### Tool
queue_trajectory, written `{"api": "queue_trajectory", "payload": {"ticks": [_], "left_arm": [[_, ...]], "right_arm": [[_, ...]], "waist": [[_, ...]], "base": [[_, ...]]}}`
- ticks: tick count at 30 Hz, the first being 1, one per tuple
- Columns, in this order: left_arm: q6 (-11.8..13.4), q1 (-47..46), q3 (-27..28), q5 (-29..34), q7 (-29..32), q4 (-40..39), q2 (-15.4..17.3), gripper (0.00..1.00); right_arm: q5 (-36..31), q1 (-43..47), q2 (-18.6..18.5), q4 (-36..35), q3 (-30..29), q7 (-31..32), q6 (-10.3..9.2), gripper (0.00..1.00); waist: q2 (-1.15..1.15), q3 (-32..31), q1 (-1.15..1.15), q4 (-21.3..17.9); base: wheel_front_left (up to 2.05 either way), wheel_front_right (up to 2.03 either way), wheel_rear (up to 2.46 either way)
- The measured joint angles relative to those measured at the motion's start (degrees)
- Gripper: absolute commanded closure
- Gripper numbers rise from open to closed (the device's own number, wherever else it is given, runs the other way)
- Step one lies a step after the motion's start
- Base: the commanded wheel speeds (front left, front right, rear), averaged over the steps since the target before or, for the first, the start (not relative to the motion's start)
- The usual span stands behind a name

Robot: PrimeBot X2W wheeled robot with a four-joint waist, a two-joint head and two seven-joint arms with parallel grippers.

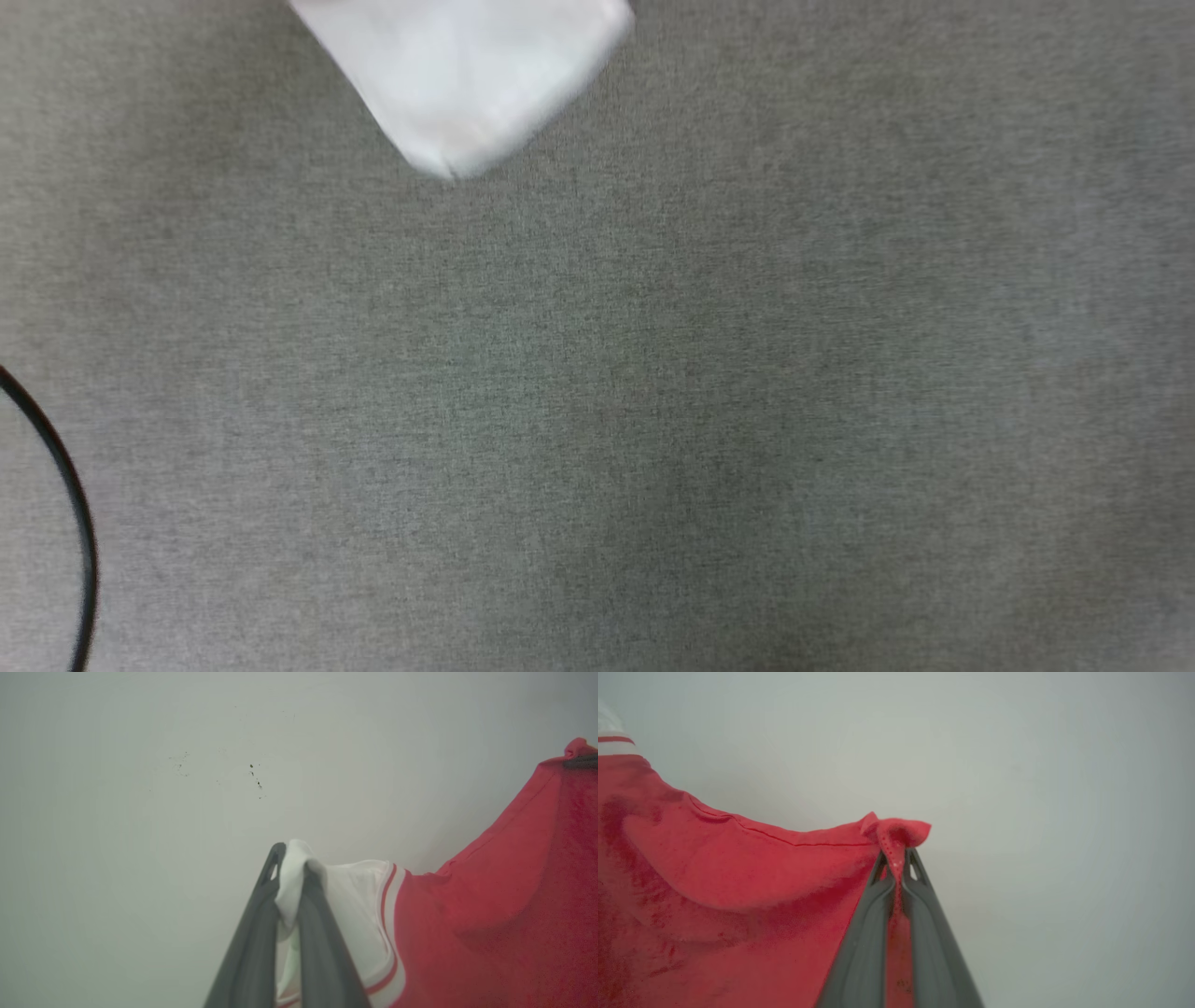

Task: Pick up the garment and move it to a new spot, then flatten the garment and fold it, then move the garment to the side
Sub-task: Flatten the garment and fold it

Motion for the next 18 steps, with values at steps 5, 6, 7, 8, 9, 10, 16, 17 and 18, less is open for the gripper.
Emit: {"api": "queue_trajectory", "payload": {"ticks": [5,6,7,8,9,10,16,17,18], "left_arm": [[-3.33,-9.99,-0.31,1.41,-0.65,6.88,-2.89,1.0],[-3.78,-11.62,-0.4,1.63,-0.79,8.01,-3.54,1.0],[-4.15,-13.22,-0.41,1.81,-0.96,9.24,-4.05,1.0],[-4.52,-14.68,-0.25,1.89,-1.27,10.38,-4.49,1.0],[-4.61,-15.94,0.0,1.87,-1.67,11.62,-4.87,1.0],[-4.78,-17.03,0.23,1.77,-2.07,12.68,-5.27,1.0],[-6.58,-19.05,-0.83,1.47,-3.75,18.29,-6.47,1.0],[-6.98,-18.83,-1.14,1.44,-4.03,18.96,-6.53,1.0],[-7.06,-18.39,-1.31,1.33,-4.57,19.54,-6.59,1.0]], "right_arm": [[-3.03,-7.47,0.79,2.45,0.05,0.15,0.0,1.0],[-3.43,-8.78,0.78,2.99,0.07,0.15,0.0,1.0],[-3.97,-10.04,0.77,3.54,0.14,0.13,0.0,1.0],[-4.39,-11.15,0.75,3.99,0.45,0.03,0.0,1.0],[-4.48,-12.12,0.79,4.46,0.74,-0.11,0.0,1.0],[-4.99,-13.05,0.76,5.03,1.43,-0.18,0.0,1.0],[-4.86,-14.4,0.99,8.55,5.65,-2.19,0.0,1.0],[-4.71,-14.32,1.1,9.15,6.51,-2.59,0.0,1.0],[-4.38,-14.06,1.27,9.77,7.31,-3.22,0.0,1.0]], "waist": [[0.0,2.73,0.0,0.25],[0.0,3.16,0.0,0.35],[0.0,3.59,0.0,0.48],[0.0,3.99,0.0,0.6],[0.0,4.37,0.0,0.71],[0.0,4.72,0.0,0.82],[0.0,6.09,0.0,1.18],[0.0,6.16,0.0,1.25],[0.0,6.21,0.0,1.25]], "base": [[0.0,0.0,0.0],[0.0,0.0,0.0],[0.0,0.0,0.0],[0.0,0.0,0.0],[0.0,0.0,0.0],[0.0,0.0,0.0],[0.0,0.0,0.0],[0.0,0.0,0.0],[0.0,0.0,0.0]]}}
